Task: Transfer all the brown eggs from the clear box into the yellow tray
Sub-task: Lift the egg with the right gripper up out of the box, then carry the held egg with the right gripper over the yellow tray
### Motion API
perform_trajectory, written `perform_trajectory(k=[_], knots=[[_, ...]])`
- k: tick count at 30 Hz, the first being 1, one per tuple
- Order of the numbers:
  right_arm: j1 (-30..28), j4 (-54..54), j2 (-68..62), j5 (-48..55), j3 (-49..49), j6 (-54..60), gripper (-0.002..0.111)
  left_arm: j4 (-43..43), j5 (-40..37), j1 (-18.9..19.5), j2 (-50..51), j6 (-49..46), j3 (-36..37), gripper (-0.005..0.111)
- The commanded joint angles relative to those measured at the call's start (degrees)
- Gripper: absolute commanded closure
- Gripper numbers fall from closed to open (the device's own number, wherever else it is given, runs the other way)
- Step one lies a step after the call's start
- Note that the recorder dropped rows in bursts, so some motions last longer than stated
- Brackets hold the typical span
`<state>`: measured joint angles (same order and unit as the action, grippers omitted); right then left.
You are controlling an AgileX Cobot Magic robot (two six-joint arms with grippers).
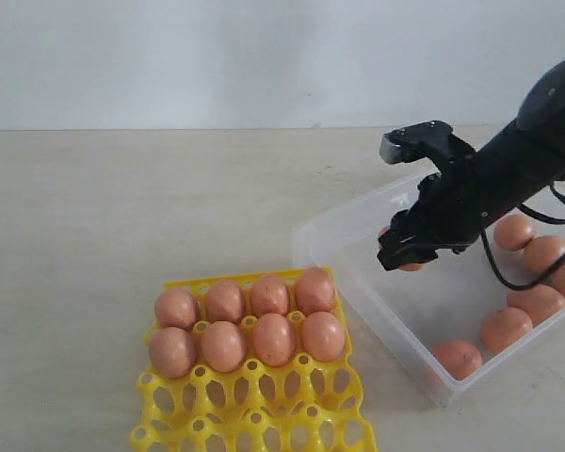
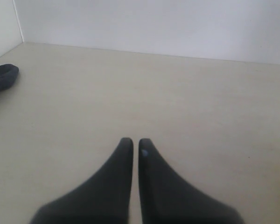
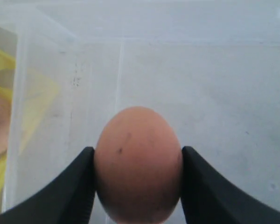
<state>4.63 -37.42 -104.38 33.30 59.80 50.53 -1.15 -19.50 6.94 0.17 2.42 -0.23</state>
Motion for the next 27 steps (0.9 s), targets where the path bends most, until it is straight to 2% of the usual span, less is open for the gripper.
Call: perform_trajectory(k=[1, 6, 10, 13, 16, 19, 22, 25, 27], knots=[[-0.1, -0.2, 8.3, -12.3, -8.1, 0.7, 0.109, 0.0, 0.2, -0.2, -0.2, -0.2, 0.2, 0.103], [-0.1, -0.2, 16.7, -29.5, -14.7, 0.4, 0.109, 0.0, 0.2, -0.2, -0.2, -0.2, 0.2, 0.103], [-0.1, -0.3, 21.3, -45.1, -15.8, 0.6, 0.109, 0.0, 0.2, -0.2, -0.2, -0.2, 0.2, 0.103], [-0.1, 0.7, 23.5, -62.0, -15.6, 0.1, 0.109, 0.0, 0.2, -0.2, -0.2, -0.2, 0.2, 0.103], [-0.1, 0.7, 24.6, -76.1, -14.2, -5.9, 0.109, 0.0, 0.2, -0.2, -0.2, -0.2, 0.2, 0.103], [-0.1, 2.4, 26.2, -81.4, -11.7, -16.7, 0.109, 0.0, 0.2, -0.2, -0.2, -0.2, 0.2, 0.103], [-0.1, 9.6, 28.6, -76.8, -9.1, -37.3, 0.109, 0.0, 0.2, -0.2, -0.2, -0.2, 0.2, 0.103], [-0.1, 29.2, 30.4, -69.5, -7.5, -66.4, 0.109, 0.0, 0.2, -0.2, -0.2, -0.2, 0.2, 0.103], [-0.1, 51.0, 30.4, -71.0, -7.5, -85.7, 0.109, 0.0, 0.2, -0.2, -0.2, -0.2, 0.2, 0.103]])
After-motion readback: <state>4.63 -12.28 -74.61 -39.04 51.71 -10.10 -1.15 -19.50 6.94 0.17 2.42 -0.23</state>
